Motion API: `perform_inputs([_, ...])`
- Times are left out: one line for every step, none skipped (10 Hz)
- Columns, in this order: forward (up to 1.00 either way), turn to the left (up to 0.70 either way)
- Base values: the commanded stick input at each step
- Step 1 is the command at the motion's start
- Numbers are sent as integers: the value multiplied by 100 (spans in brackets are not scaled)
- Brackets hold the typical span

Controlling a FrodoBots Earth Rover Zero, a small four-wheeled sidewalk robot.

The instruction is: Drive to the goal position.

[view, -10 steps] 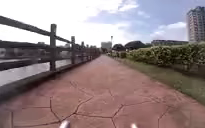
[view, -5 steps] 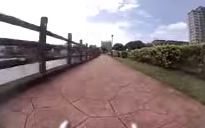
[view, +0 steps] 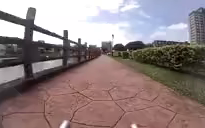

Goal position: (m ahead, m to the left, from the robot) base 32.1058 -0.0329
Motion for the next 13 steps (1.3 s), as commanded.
perform_inputs([100, -28])
perform_inputs([100, -40])
perform_inputs([100, -34])
perform_inputs([100, -23])
perform_inputs([100, 0])
perform_inputs([100, 0])
perform_inputs([100, 0])
perform_inputs([100, 0])
perform_inputs([100, 0])
perform_inputs([100, 0])
perform_inputs([100, 0])
perform_inputs([100, 0])
perform_inputs([100, 0])
